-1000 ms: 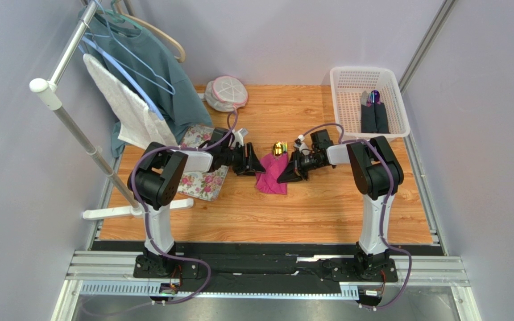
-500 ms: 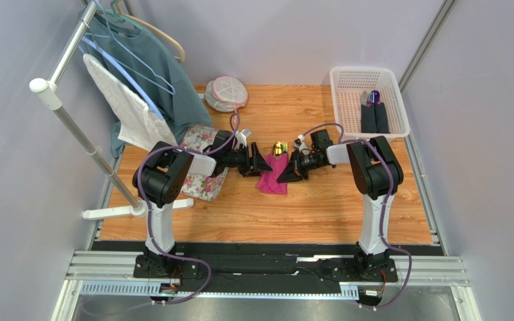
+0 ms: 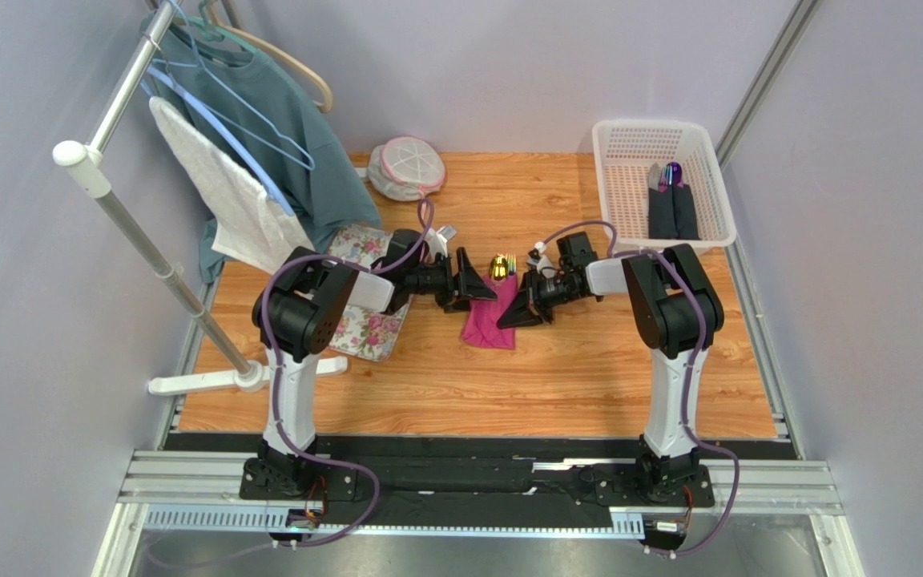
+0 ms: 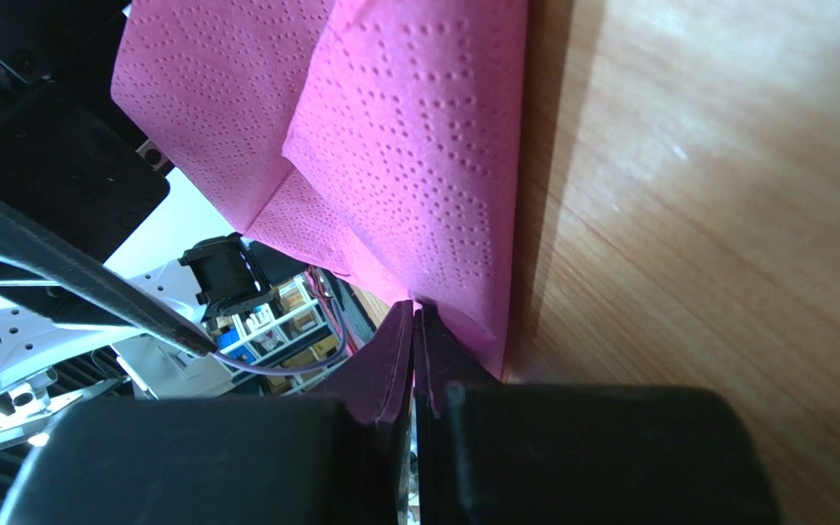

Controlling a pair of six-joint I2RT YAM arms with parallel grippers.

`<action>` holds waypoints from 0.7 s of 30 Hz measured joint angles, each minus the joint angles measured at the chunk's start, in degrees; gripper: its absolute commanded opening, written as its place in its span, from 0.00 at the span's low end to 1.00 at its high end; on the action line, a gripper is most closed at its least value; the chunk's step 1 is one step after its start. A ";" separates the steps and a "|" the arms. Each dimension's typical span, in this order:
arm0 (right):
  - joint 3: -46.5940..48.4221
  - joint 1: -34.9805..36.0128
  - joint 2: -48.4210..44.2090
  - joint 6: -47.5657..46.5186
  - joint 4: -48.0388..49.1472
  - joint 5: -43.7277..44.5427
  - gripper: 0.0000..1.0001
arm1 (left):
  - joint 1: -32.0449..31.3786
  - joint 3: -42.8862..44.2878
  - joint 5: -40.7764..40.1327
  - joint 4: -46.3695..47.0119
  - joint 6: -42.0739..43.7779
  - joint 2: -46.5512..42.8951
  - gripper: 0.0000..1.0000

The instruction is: Place the utensils on the paper napkin and roll it up

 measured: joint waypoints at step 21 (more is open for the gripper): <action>0.48 0.33 0.28 0.02 -0.24 0.02 0.02 | 3.82 -6.56 2.38 -2.03 1.88 -4.31 0.69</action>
